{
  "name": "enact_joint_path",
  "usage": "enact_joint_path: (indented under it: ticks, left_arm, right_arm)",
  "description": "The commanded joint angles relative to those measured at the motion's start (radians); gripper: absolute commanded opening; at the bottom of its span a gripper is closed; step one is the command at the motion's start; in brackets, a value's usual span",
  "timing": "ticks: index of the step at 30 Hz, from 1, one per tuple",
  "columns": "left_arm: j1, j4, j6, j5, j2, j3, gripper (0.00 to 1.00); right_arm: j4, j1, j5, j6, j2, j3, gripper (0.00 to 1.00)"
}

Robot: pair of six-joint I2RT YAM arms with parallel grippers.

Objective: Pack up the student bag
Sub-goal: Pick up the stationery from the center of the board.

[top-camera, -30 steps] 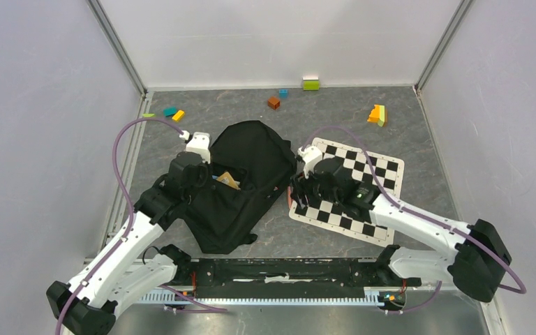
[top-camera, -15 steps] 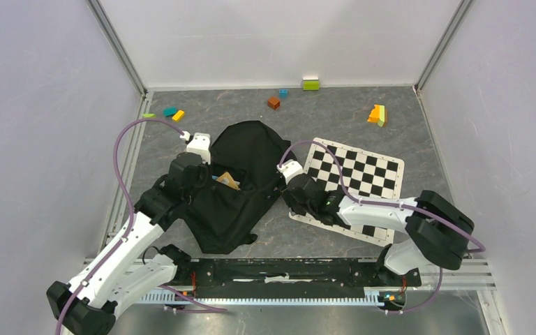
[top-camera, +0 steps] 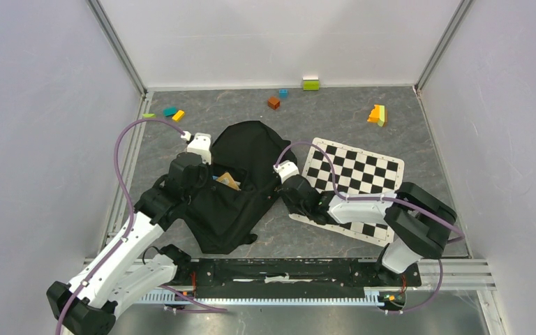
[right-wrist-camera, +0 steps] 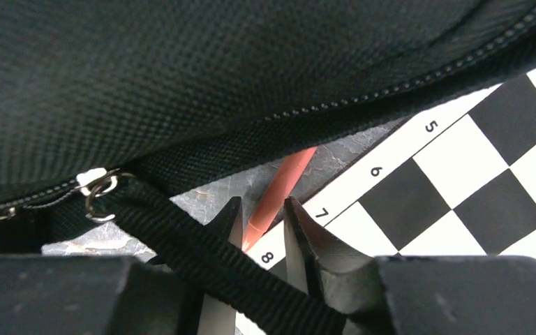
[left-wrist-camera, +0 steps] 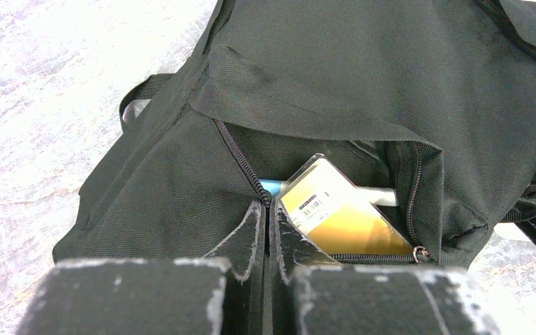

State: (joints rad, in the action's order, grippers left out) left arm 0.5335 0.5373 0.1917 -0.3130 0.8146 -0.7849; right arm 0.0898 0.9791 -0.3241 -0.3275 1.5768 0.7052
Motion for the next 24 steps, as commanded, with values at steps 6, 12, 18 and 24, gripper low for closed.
enact_joint_path:
  ticks: [6, 12, 18, 24]
  left_arm:
    - [-0.009, -0.056, -0.027, -0.014, -0.018, -0.03, 0.05]
    - [-0.009, -0.043, -0.003, -0.013, -0.025, -0.06, 0.05]
    - [-0.009, -0.038, -0.047, -0.099, -0.046, -0.039, 0.05]
    - [-0.009, -0.03, -0.042, -0.108, -0.048, -0.039, 0.05]
  right_arm:
    - [0.007, 0.0, -0.051, -0.089, 0.04, 0.031, 0.22]
    - [-0.039, 0.001, -0.046, -0.123, -0.013, -0.007, 0.04]
    - [-0.169, 0.061, -0.106, -0.165, -0.162, -0.074, 0.0]
    - [-0.311, 0.099, -0.146, -0.245, -0.375, -0.207, 0.0]
